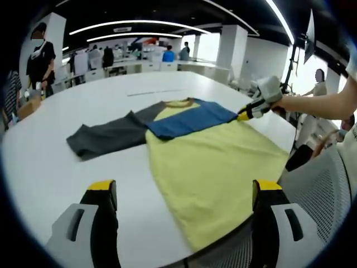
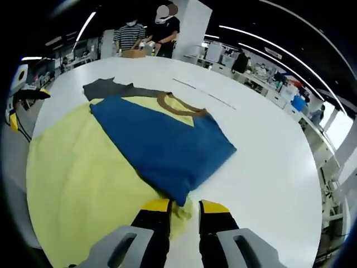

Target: Fold the garment on the visible template until the final outline fits inside the template.

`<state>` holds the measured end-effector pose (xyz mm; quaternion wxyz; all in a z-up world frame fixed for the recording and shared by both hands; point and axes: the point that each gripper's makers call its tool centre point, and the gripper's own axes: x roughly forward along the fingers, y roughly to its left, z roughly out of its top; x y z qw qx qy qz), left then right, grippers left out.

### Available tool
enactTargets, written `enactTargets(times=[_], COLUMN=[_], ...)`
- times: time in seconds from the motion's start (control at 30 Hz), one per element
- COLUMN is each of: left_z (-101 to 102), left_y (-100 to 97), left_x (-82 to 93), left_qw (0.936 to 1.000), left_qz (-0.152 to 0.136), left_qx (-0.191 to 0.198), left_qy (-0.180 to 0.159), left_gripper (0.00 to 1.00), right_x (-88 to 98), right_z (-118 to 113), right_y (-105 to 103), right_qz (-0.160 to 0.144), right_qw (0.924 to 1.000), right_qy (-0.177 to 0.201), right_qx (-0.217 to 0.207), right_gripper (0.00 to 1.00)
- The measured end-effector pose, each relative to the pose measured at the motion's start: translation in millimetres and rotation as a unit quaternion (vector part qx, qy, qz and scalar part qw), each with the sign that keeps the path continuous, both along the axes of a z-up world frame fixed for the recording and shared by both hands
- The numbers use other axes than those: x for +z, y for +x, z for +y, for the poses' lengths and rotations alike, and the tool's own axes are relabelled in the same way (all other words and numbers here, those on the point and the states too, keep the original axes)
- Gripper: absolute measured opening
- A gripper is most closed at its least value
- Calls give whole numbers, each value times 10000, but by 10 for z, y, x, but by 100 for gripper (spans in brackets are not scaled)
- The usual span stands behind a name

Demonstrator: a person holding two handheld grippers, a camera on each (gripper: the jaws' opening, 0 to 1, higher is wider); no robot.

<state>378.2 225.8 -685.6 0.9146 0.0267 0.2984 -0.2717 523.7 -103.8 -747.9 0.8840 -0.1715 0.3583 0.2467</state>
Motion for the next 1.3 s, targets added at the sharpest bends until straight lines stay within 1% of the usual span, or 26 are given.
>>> enactTargets(times=[0.07, 0.1, 0.2, 0.27, 0.3, 0.4, 0.47, 0.63, 1.03, 1.3], left_z=[10, 17, 20, 16, 22, 38, 41, 44, 104, 132], left_y=[-2, -4, -3, 1, 4, 10, 13, 15, 53, 77], left_x=[-3, -6, 4, 23, 28, 30, 34, 28, 38, 35], left_qw=[10000, 10000, 10000, 10000, 9999, 10000, 9999, 9999, 9997, 9996], left_qz=[9, 15, -4, -30, -35, -41, -41, -27, -59, -70], left_qx=[5, 15, 35, 53, 65, 80, 90, 122, 233, 272], left_qy=[9, 24, -8, -74, -73, -41, -51, -43, -43, -30], left_gripper=[97, 97, 97, 97, 98, 97, 97, 97, 98, 98], right_x=[-14, -32, -68, -97, -78, -76, -76, -73, -76, -76], right_z=[2, -22, -52, -69, -64, -52, -57, -69, -130, -180], right_y=[-3, 4, -4, -31, -15, -24, -19, 10, 95, 122], right_qz=[88, 140, 218, 262, 206, 231, 196, 100, 107, 130], right_qw=[9996, 9988, 9982, 9985, 9984, 9978, 9974, 9976, 9960, 9956], right_qy=[228, 333, 355, 227, 274, 338, 342, 257, 330, 290], right_qx=[-161, -329, -422, -421, -451, -524, -599, -638, -818, -877], right_gripper=[10, 8, 4, 2, 2, 0, 0, 0, 0, 0])
